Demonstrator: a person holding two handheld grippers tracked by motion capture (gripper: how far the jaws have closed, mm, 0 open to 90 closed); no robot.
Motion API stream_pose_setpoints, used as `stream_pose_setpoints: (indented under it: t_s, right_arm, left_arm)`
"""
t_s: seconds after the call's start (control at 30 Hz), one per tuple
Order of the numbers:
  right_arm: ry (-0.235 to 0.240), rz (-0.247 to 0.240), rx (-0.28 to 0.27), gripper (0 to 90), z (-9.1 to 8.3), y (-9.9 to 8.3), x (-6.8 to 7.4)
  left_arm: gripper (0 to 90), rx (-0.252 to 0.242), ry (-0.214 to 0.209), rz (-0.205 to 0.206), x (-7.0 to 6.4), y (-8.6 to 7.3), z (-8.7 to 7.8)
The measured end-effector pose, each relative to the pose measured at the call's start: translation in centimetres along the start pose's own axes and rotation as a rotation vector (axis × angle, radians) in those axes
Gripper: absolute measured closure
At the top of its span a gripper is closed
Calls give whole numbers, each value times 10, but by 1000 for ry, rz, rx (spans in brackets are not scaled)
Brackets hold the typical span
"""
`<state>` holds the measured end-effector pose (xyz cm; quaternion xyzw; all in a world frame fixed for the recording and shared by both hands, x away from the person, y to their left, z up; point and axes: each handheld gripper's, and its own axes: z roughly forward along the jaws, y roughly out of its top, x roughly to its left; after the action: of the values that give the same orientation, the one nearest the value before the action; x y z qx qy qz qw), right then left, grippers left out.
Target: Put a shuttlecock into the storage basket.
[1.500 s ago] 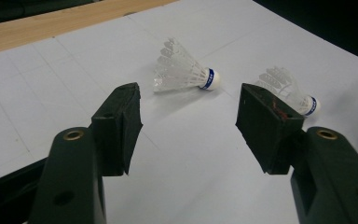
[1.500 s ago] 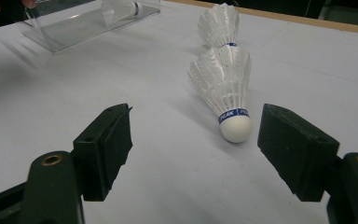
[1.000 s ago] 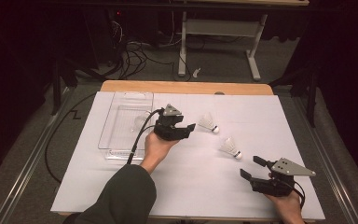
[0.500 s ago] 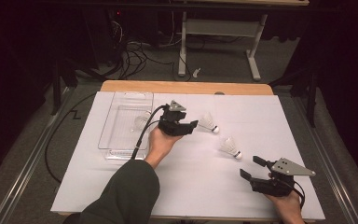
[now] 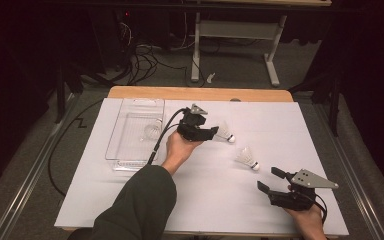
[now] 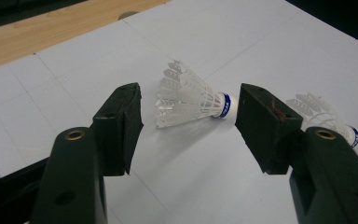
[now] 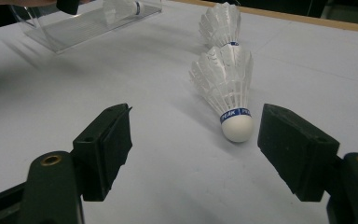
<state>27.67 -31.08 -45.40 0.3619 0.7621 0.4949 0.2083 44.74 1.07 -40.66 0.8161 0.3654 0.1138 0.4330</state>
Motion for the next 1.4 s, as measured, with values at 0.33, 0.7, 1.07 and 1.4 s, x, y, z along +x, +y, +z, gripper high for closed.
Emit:
stream_pose_setpoints:
  t_s: [0.33, 0.7, 1.07, 1.4]
  right_arm:
    - [1, 0, 0, 262, 0, 0, 0]
    - [2, -2, 2, 261, 0, 0, 0]
    - [4, -4, 5, 261, 1, 0, 0]
    - [6, -4, 4, 262, 1, 0, 0]
  left_arm:
    - [403, 5, 9, -11, 3, 7, 8]
    - [414, 45, 14, -17, 2, 19, 15]
    - [431, 137, 19, -34, -1, 31, 27]
    - [478, 222, -9, -17, -8, 40, 42]
